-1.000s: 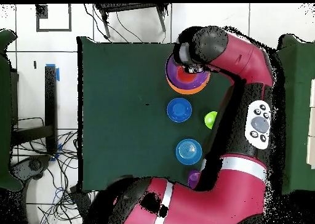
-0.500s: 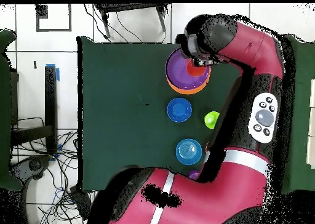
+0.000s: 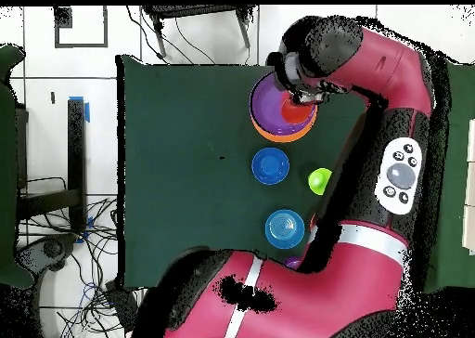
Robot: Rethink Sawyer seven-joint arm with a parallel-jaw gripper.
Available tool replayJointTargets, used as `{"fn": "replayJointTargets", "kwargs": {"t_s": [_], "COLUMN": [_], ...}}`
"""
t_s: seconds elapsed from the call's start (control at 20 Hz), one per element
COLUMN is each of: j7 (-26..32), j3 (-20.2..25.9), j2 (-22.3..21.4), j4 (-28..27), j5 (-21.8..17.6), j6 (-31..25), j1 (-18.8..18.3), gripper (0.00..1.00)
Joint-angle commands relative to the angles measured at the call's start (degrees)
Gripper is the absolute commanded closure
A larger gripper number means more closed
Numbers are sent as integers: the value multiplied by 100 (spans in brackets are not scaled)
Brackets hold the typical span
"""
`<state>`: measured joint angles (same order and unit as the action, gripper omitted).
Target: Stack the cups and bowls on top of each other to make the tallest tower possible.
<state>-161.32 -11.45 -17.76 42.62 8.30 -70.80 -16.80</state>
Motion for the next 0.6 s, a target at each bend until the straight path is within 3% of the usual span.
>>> {"fn": "replayJointTargets", "kwargs": {"t_s": [0.05, 0.6], "j7": [181, 432], "j3": [286, 563], "j2": [-186, 467], "j4": [522, -136], "j5": [-84, -90], "j6": [-569, -302], "j1": [128, -38], "gripper": [100, 100]}}
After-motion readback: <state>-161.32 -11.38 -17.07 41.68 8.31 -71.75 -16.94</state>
